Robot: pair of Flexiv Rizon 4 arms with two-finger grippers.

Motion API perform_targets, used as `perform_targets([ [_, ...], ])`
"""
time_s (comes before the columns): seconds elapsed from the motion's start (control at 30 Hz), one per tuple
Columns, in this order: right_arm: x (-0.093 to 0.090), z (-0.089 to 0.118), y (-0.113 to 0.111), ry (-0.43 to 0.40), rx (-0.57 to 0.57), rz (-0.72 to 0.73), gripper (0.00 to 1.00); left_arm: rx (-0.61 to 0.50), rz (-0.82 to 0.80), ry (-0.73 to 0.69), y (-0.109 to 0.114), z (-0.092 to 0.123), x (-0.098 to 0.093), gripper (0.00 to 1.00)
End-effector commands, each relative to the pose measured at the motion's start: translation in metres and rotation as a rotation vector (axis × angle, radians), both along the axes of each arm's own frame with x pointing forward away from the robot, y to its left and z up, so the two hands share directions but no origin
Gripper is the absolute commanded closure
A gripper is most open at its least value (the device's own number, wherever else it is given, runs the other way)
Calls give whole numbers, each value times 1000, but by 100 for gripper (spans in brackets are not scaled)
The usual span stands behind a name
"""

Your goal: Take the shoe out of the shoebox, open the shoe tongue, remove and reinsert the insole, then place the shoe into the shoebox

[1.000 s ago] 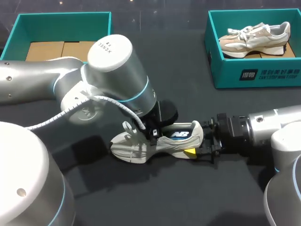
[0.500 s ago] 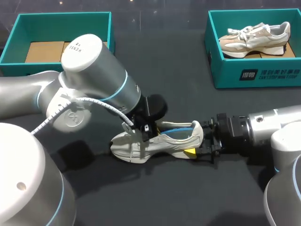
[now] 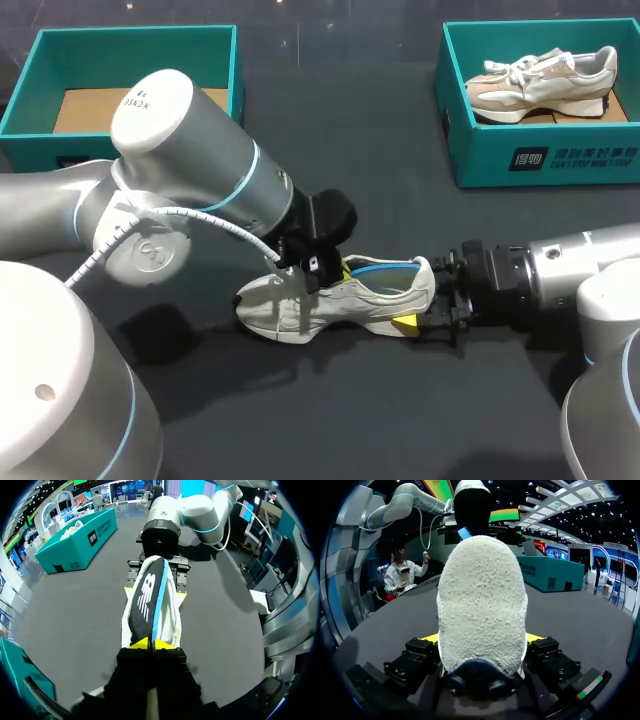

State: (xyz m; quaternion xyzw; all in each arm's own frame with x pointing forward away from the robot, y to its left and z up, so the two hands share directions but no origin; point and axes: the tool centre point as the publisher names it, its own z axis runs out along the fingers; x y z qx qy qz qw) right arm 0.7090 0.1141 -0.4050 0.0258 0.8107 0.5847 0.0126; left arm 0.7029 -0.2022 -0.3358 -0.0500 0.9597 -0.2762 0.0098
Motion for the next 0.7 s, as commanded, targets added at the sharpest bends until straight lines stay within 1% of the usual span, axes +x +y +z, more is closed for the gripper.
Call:
perform_targets([
  [0.03,-1,1,1,1,-5,1,100,4,18,0,-10,10,8,100],
  [0.1,-1,1,1,1,-5,1,100,-12,20,-1,-10,14,11,100],
  [0.23,-1,1,1,1,-5,1,100,-18,18,-7,-9,16,9,100],
  [0.43,-1,1,1,1,-5,1,100,-4,21,-17,-4,12,4,100],
  [0.7,-1,1,1,1,-5,1,100,-7,38,-10,9,3,1,100],
])
